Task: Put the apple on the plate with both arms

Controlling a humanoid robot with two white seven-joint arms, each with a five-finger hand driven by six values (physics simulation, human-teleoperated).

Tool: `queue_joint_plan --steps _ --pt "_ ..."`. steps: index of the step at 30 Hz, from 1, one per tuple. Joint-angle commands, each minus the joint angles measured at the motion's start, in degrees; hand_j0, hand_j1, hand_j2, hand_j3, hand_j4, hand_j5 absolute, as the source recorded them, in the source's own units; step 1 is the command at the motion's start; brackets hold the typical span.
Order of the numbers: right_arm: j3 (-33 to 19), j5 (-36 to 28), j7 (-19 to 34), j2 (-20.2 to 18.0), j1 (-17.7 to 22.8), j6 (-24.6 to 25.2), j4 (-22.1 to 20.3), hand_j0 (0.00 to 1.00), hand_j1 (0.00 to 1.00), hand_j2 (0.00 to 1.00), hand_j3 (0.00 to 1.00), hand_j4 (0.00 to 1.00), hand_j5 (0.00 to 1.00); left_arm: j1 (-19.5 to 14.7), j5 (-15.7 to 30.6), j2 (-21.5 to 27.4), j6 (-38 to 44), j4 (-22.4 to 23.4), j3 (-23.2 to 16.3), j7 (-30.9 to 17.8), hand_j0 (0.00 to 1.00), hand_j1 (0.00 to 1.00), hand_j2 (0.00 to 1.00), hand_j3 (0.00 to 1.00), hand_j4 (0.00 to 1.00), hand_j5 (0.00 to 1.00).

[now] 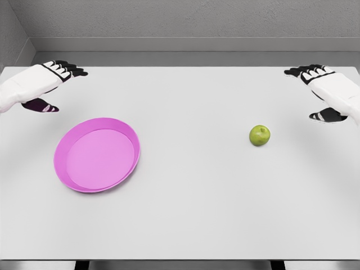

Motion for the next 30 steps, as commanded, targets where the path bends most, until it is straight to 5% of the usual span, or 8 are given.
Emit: queue_joint_plan --steps 1,10,13,20,30 --pt "0.0 0.0 0.0 -0.1 0.0 0.0 0.0 1.00 1.00 1.00 1.00 1.00 1.00 0.0 0.3 0.5 0.0 -0.2 -0.1 0.0 1.00 1.00 1.00 1.00 1.00 1.00" --pt "4.1 -0.3 0.8 0.3 -0.2 0.8 0.6 1.00 1.00 1.00 1.00 1.00 1.00 0.1 0.2 0.5 0.0 -1.1 -0.4 -0.1 1.00 1.00 1.00 1.00 1.00 1.00" --pt "5.2 -0.3 9.5 1.1 -1.2 0.7 0.6 1.00 1.00 1.00 1.00 1.00 1.00 0.0 -0.2 0.5 0.0 -1.0 -0.6 -0.1 1.00 1.00 1.00 1.00 1.00 1.00" --pt "13.4 -0.4 22.0 5.4 -10.6 0.9 4.0 1.00 1.00 1.00 1.00 1.00 1.00 0.0 -0.2 0.5 0.0 -1.0 -0.5 -0.2 1.00 1.00 1.00 1.00 1.00 1.00" --pt "20.7 -0.5 26.9 10.4 -18.9 0.9 9.7 1.00 1.00 1.00 1.00 1.00 1.00 0.0 -0.2 0.2 0.0 -0.8 -0.3 -0.2 1.00 1.00 1.00 1.00 1.00 1.00"
